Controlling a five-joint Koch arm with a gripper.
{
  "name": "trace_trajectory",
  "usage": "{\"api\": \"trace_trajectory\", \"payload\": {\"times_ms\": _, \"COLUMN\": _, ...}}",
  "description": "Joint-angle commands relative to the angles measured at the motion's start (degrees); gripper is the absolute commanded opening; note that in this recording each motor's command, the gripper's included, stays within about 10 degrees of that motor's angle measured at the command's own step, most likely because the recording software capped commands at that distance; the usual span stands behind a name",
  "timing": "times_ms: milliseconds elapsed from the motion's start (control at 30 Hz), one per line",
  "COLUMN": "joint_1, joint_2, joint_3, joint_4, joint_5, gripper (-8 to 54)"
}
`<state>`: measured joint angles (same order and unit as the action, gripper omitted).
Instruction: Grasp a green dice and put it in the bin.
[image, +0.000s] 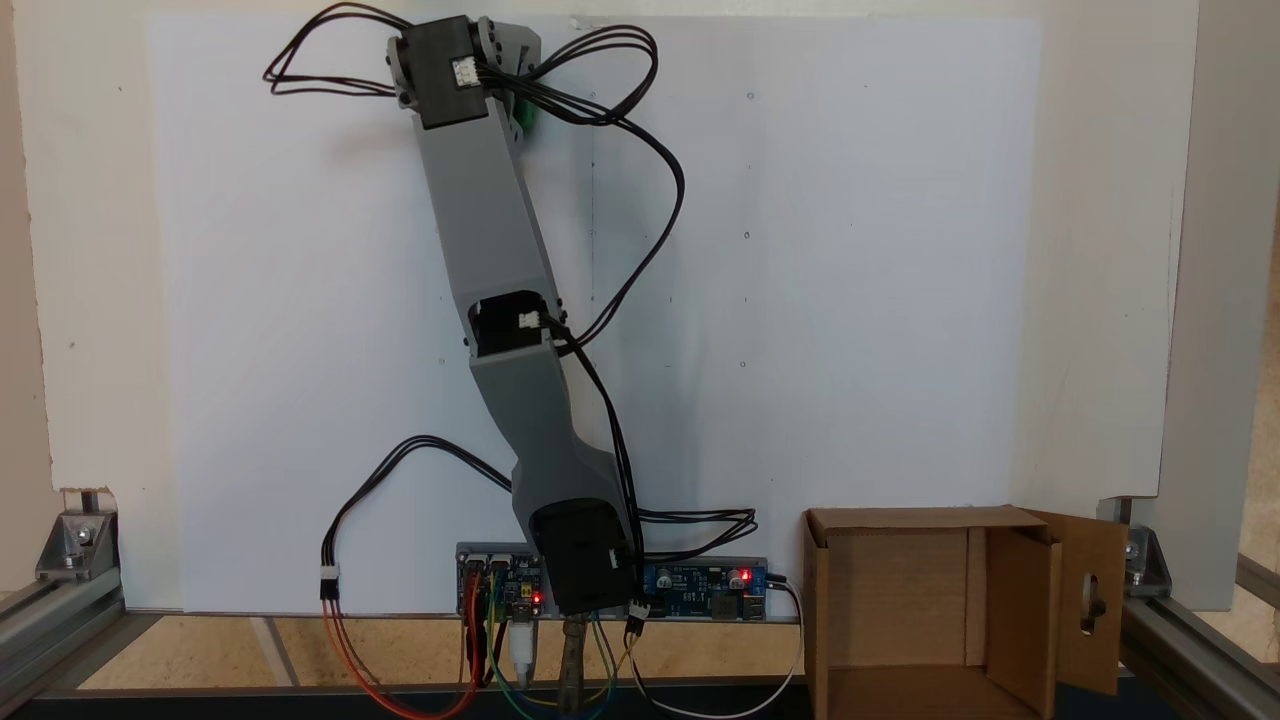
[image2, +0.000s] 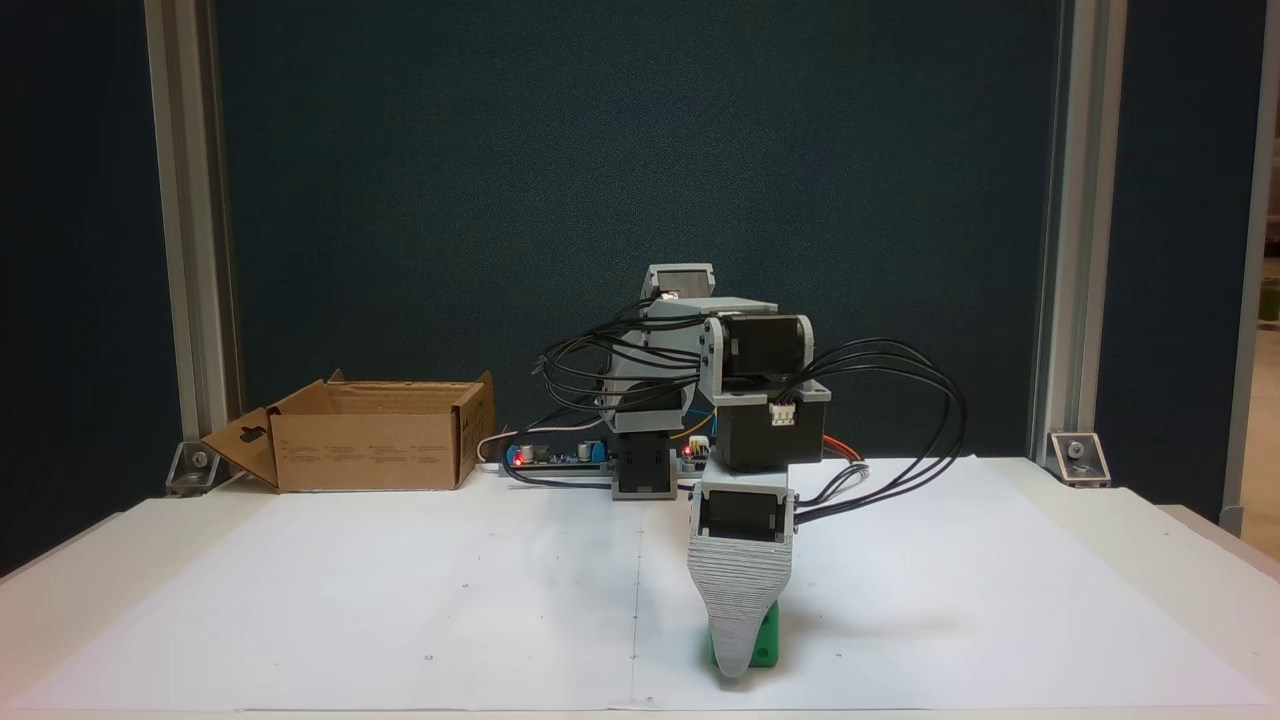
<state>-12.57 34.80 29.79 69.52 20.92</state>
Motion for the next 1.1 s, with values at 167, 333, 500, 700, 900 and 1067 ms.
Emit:
{"api": "trace_trajectory", "payload": {"times_ms": 167, "joint_1": 0.6, "joint_2": 0.7, "joint_3": -3.6, "joint_4": -0.3, "joint_5": 2.5, "gripper": 34.6}}
{"api": "trace_trajectory", "payload": {"times_ms": 333, "joint_1": 0.6, "joint_2": 0.7, "joint_3": -3.6, "joint_4": -0.4, "joint_5": 2.5, "gripper": 34.0}}
{"api": "trace_trajectory", "payload": {"times_ms": 500, "joint_1": 0.5, "joint_2": 0.4, "joint_3": -3.6, "joint_4": -1.0, "joint_5": 2.5, "gripper": 29.5}}
{"api": "trace_trajectory", "payload": {"times_ms": 700, "joint_1": 0.4, "joint_2": -0.1, "joint_3": -3.6, "joint_4": -2.1, "joint_5": 2.5, "gripper": 29.2}}
{"api": "trace_trajectory", "payload": {"times_ms": 900, "joint_1": 0.5, "joint_2": -0.2, "joint_3": -3.6, "joint_4": -2.4, "joint_5": 2.5, "gripper": 16.3}}
{"api": "trace_trajectory", "payload": {"times_ms": 1067, "joint_1": 0.6, "joint_2": -0.2, "joint_3": -3.6, "joint_4": -2.3, "joint_5": 2.5, "gripper": 11.6}}
